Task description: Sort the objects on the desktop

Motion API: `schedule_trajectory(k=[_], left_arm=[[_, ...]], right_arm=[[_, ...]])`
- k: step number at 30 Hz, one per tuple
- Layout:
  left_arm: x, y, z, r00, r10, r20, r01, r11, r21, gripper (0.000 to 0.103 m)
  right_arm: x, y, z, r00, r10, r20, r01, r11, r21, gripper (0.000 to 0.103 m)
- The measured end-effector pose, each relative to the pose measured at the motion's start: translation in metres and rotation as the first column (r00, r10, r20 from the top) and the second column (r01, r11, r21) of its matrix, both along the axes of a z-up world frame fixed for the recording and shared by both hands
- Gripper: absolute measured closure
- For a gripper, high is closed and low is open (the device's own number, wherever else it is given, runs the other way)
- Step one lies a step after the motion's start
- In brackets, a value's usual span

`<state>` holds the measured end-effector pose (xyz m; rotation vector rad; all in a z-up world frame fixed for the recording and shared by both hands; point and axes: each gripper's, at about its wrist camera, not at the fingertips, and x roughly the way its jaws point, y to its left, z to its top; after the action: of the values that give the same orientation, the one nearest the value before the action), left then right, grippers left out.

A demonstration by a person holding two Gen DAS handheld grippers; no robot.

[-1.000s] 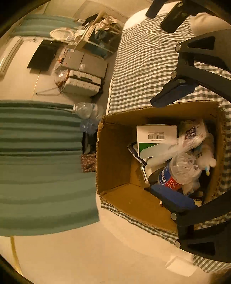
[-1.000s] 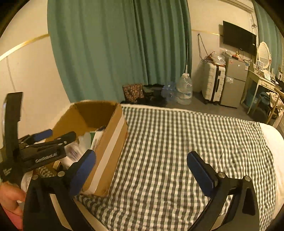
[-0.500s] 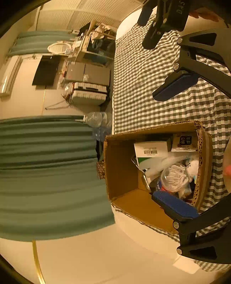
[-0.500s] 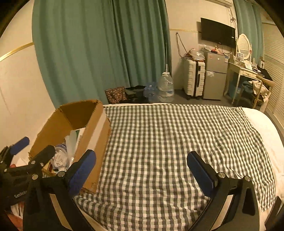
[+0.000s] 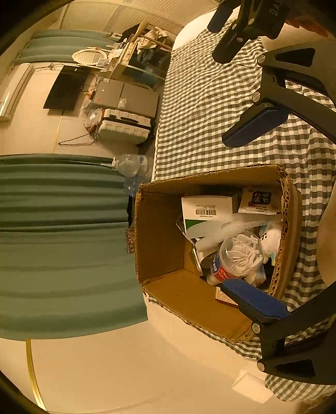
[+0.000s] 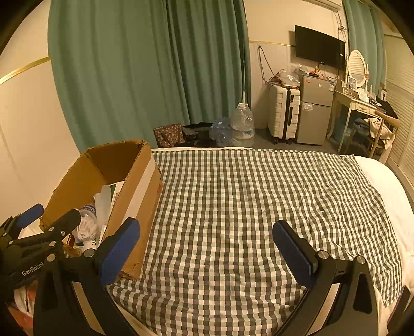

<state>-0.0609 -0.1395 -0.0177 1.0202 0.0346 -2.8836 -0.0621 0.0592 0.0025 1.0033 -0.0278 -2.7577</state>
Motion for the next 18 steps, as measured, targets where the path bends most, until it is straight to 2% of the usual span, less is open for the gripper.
schedule_trajectory(k=[18], left_arm=[[0.0004,-0.0003,0.0005,1.000,-0.008,-0.006,0.008,1.000,0.006,0.000]], right_arm=[[0.0023,-0.0057,-0.0058,1.000,0.004,0.000,-0.004,1.000,0.013,0.000]])
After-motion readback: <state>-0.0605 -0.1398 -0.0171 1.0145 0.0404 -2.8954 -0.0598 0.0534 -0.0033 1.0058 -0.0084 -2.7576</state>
